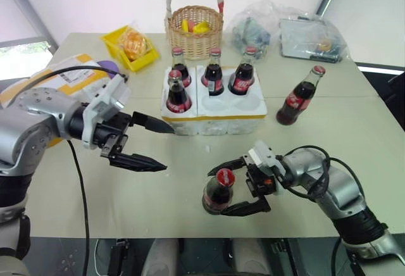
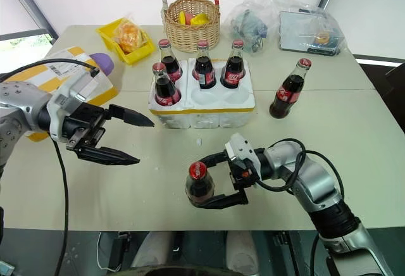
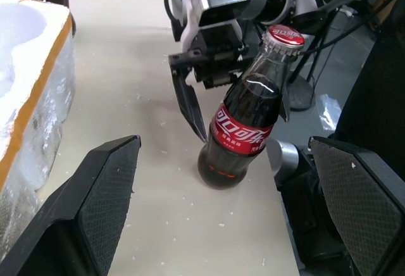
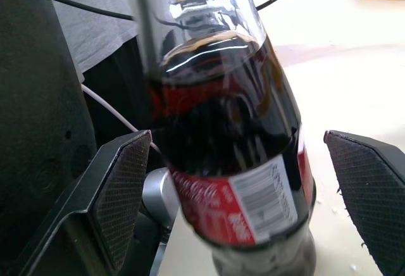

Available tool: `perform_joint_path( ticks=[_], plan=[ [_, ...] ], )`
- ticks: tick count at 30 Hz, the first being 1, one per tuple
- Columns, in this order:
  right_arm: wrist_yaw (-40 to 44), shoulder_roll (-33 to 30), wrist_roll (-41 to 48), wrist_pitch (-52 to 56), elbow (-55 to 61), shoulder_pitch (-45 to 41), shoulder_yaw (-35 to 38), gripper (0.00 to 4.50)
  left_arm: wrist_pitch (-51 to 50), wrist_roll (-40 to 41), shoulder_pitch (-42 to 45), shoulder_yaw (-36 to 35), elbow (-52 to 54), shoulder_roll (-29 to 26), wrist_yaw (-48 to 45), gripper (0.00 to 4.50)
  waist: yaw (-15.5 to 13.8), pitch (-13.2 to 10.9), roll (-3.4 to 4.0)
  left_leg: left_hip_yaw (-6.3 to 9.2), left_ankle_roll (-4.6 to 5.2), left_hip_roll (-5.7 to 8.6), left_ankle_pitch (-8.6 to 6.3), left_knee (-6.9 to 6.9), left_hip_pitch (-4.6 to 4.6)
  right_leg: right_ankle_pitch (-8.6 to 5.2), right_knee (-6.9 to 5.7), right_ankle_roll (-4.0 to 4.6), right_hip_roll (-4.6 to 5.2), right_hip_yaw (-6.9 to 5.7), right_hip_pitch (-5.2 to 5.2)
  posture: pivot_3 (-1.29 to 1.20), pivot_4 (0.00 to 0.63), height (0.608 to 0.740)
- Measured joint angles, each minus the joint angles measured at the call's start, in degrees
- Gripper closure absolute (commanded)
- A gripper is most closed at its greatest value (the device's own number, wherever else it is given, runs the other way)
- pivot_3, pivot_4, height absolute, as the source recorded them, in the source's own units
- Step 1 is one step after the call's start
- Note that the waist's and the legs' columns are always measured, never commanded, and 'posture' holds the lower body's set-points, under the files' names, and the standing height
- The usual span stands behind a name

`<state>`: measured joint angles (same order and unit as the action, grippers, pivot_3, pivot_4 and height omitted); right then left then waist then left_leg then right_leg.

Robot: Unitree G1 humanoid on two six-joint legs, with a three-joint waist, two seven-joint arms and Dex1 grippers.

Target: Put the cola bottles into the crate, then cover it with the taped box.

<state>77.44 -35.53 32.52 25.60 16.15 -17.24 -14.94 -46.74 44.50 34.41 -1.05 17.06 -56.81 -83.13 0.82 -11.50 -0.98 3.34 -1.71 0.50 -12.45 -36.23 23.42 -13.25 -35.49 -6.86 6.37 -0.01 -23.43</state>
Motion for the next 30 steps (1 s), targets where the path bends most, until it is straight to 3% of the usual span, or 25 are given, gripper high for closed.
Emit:
perform_joint_path(
  ticks=[2,4,5,18,25,30],
  plan=[
    [0.0,0.8,-0.4,-0.2,-0.7,0.0,-0.8,0.75,0.0,0.0,0.0,0.0,0.0,0.0,0.3,0.0,0.0,0.0,0.0,0.0,0.0,0.0,0.0,0.0,0.0,0.0,0.0,0.0,0.0,0.0,0.0,0.0,0.15,0.738],
    [-0.3,1.2,-0.7,-1.1,-0.9,-0.3,-0.3,1.64,-0.1,0.0,0.1,-0.1,-0.1,0.0,0.6,0.0,0.0,0.0,0.0,-0.01,0.0,0.0,0.0,-0.01,0.0,0.0,0.01,0.0,0.0,0.0,0.01,0.0,0.15,0.738],
    [-0.3,1.1,-0.7,-1.0,-1.0,-0.9,-0.2,1.84,-0.1,0.0,0.4,-0.1,-0.2,0.0,0.8,0.0,0.0,0.0,-0.01,0.0,0.0,0.0,0.0,0.0,-0.01,0.0,0.01,0.0,0.0,0.0,0.02,0.0,0.15,0.738],
    [-3.1,-0.5,5.0,7.9,-0.4,-2.5,4.0,1.84,1.5,-0.7,1.5,0.0,-2.7,0.0,1.0,0.0,0.0,0.0,0.0,0.01,0.0,0.0,0.0,0.0,0.01,0.01,0.0,0.0,-0.01,0.0,-0.02,0.0,0.15,0.738],
    [-10.7,0.2,12.8,16.0,-5.7,-20.3,14.6,1.84,2.7,-1.2,-0.9,-1.6,-2.8,0.9,4.1,0.0,0.2,0.0,0.04,0.04,0.0,-0.11,0.0,0.05,0.01,0.05,-0.03,0.04,-0.13,0.0,-0.09,0.0,0.15,0.738],
    [-14.9,4.4,11.6,16.1,-16.9,-29.6,15.8,1.84,3.2,-0.7,-2.2,-3.8,-2.0,1.3,6.5,0.0,0.2,0.0,0.04,0.04,0.0,-0.12,0.0,0.15,0.04,0.13,-0.02,-0.1,-0.16,0.0,-0.14,0.0,0.15,0.738]
  ],
)
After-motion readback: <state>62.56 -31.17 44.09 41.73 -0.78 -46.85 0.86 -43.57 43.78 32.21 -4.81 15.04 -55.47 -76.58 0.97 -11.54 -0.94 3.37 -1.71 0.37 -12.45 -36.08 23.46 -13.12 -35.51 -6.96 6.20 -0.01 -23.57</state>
